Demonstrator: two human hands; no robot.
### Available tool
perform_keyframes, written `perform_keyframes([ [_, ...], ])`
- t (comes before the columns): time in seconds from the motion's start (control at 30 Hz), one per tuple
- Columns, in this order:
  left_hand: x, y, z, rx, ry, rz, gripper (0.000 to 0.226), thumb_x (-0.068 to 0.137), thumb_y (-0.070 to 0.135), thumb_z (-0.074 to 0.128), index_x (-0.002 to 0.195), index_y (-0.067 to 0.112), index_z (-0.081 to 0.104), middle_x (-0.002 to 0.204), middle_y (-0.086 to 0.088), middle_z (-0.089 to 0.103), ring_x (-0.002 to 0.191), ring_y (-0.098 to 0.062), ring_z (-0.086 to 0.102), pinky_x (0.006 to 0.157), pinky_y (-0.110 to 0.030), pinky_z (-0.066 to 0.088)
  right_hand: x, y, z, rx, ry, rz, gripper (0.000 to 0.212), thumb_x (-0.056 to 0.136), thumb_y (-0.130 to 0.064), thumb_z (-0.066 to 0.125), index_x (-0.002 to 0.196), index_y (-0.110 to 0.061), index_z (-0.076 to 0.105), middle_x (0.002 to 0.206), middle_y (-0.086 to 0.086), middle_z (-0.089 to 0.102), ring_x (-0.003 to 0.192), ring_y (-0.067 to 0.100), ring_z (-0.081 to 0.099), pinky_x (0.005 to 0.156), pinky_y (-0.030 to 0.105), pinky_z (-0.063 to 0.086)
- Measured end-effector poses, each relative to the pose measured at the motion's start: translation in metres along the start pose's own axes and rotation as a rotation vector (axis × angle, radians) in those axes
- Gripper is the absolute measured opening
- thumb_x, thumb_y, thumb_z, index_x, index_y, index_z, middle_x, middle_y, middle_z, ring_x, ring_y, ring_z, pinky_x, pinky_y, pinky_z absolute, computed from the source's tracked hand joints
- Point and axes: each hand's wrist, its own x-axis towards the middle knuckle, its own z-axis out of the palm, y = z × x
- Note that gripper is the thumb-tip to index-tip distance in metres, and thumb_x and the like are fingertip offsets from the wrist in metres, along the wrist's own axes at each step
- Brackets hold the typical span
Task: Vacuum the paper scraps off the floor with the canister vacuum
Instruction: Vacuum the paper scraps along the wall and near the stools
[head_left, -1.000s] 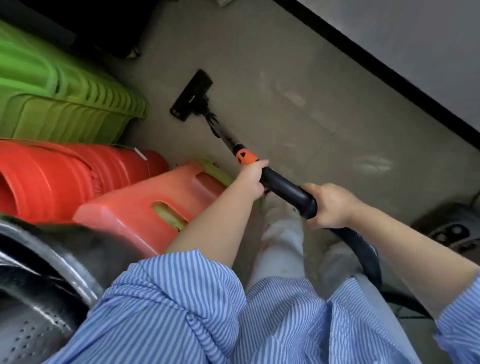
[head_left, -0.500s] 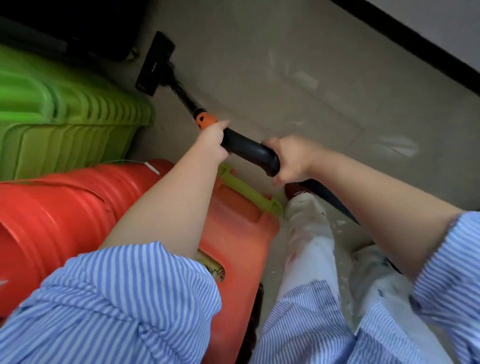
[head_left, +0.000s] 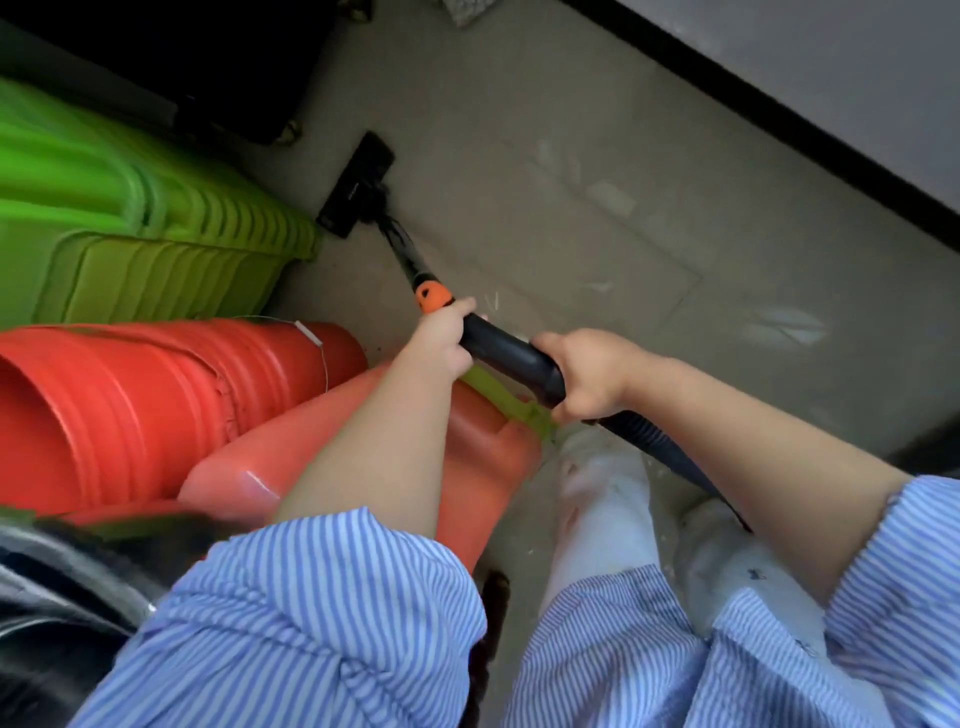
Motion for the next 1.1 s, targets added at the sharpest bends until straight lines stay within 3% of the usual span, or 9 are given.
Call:
perform_keyframes([
  [0.07,-0.015,-0.024,0.005,-0.004,0.001,-0.02,0.025,0.098,0.011,0.047,0.119,-0.001,0.052,0.122,-0.018,0.06,0.114,-0.031,0.056,0.087,-0.039,0.043,-0.027,0.008,0.005,-0.014,-0.035,0.013,0.046,0.069,-0.022,0.073,0.107,-0.014,0.05,0.083,0.003,0.057,0.074,0.023,0.055,0.062,0.028,0.041],
  [0.17,-0.047,-0.061,0.008,0.004,-0.046,-0.08,0.016,0.097,0.012,0.048,0.085,0.002,0.05,0.073,-0.012,0.061,0.073,-0.026,0.055,0.066,-0.034,0.044,-0.069,0.017,0.018,-0.048,-0.075,0.005,0.047,0.068,-0.021,0.072,0.109,-0.013,0.05,0.088,0.006,0.061,0.08,0.026,0.059,0.067,0.032,0.047],
  [0.37,-0.08,-0.116,0.012,-0.009,-0.041,-0.102,0.025,0.098,0.013,0.047,0.075,0.004,0.044,0.081,-0.01,0.052,0.073,-0.023,0.051,0.085,-0.033,0.04,-0.128,0.024,0.039,-0.106,-0.112,0.001,0.044,0.067,-0.022,0.073,0.1,-0.016,0.045,0.08,0.001,0.055,0.075,0.025,0.055,0.063,0.03,0.045],
  [0.5,-0.11,-0.141,0.024,-0.057,-0.09,-0.1,0.032,0.099,0.014,0.045,0.127,-0.001,0.048,0.13,-0.016,0.054,0.112,-0.027,0.055,0.1,-0.036,0.038,-0.162,0.033,0.039,-0.171,-0.149,-0.007,0.046,0.068,-0.021,0.073,0.095,-0.023,0.036,0.082,-0.001,0.054,0.073,0.02,0.051,0.063,0.028,0.043],
  [0.7,-0.119,-0.15,0.036,-0.022,-0.1,-0.112,0.028,0.098,0.014,0.046,0.071,0.007,0.04,0.07,-0.005,0.045,0.06,-0.015,0.043,0.07,-0.032,0.041,-0.185,0.034,0.02,-0.197,-0.196,0.002,0.04,0.068,-0.021,0.074,0.094,-0.019,0.043,0.078,-0.003,0.054,0.072,0.018,0.053,0.06,0.027,0.042],
  [0.8,-0.118,-0.146,0.034,-0.041,-0.091,-0.106,0.03,0.098,0.014,0.046,0.07,0.009,0.037,0.071,-0.005,0.044,0.06,-0.014,0.042,0.057,-0.027,0.038,-0.182,0.029,0.02,-0.203,-0.19,0.001,0.041,0.068,-0.022,0.074,0.095,-0.017,0.044,0.08,-0.002,0.056,0.073,0.019,0.055,0.063,0.028,0.044],
  [0.93,-0.113,-0.132,0.036,-0.068,-0.113,-0.093,0.019,0.098,0.013,0.046,0.079,0.009,0.042,0.093,-0.008,0.048,0.086,-0.02,0.049,0.089,-0.036,0.041,-0.167,0.029,0.011,-0.233,-0.188,0.011,0.041,0.066,-0.023,0.074,0.095,-0.018,0.046,0.078,-0.003,0.055,0.075,0.019,0.055,0.064,0.028,0.045],
  [1.03,-0.108,-0.119,0.04,-0.095,-0.118,-0.081,0.009,0.097,0.011,0.048,0.089,0.006,0.05,0.095,-0.01,0.055,0.082,-0.024,0.055,0.078,-0.036,0.045,-0.154,0.03,-0.006,-0.277,-0.177,0.026,0.04,0.065,-0.023,0.075,0.092,-0.019,0.047,0.072,-0.006,0.052,0.073,0.02,0.054,0.065,0.029,0.045],
  [1.1,-0.105,-0.105,0.041,-0.154,-0.11,-0.094,0.016,0.096,0.01,0.049,0.109,0.002,0.055,0.118,-0.012,0.056,0.103,-0.024,0.057,0.086,-0.035,0.043,-0.141,0.03,-0.018,-0.296,-0.179,0.039,0.038,0.064,-0.022,0.074,0.092,-0.018,0.049,0.075,-0.002,0.056,0.073,0.022,0.055,0.065,0.031,0.046],
])
